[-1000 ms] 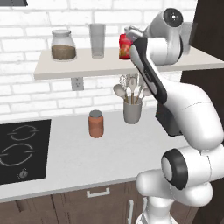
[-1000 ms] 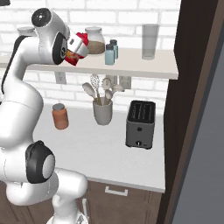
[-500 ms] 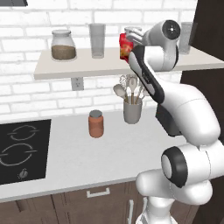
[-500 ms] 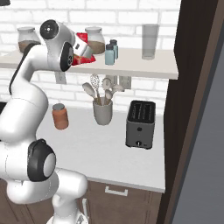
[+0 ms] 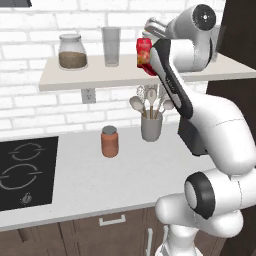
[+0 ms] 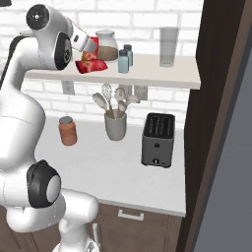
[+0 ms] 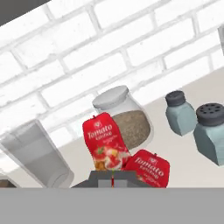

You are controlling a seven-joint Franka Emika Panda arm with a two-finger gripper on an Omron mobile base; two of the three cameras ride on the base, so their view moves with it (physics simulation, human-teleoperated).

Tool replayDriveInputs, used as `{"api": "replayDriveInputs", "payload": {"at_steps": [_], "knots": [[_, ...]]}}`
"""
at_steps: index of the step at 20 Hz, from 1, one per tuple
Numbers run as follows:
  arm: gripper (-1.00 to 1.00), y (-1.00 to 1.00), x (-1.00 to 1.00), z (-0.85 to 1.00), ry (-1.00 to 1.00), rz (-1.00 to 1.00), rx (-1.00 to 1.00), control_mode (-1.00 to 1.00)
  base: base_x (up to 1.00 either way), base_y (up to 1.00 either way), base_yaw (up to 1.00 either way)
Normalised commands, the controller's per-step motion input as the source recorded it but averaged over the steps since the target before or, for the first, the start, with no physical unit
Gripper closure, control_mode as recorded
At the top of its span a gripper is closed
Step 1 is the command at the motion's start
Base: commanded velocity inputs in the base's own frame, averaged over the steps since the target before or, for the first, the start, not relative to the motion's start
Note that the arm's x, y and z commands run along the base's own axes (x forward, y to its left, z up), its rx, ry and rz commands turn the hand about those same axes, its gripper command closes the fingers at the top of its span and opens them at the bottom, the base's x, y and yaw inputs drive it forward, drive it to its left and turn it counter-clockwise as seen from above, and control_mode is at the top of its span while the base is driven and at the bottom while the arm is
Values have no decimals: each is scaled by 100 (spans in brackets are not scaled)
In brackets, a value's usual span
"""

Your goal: Put the shaker and condiment bottle from the counter next to their counterparts in the cabinet.

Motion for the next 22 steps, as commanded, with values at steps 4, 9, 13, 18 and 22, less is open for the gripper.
{"api": "replayDriveInputs", "payload": {"at_steps": [4, 9, 13, 18, 22], "knots": [[100, 0, -86, 71, 16, 0, -5, -100, 0, 0, 0], [-100, -1, -100, 25, 7, 0, -1, -100, 0, 0, 0], [-100, 4, -100, -16, 16, -2, 0, -100, 0, 0, 0], [-100, 8, -100, -66, 18, -3, 0, -100, 0, 0, 0], [-100, 10, -100, -64, 13, 0, 0, -100, 0, 0, 0]]}}
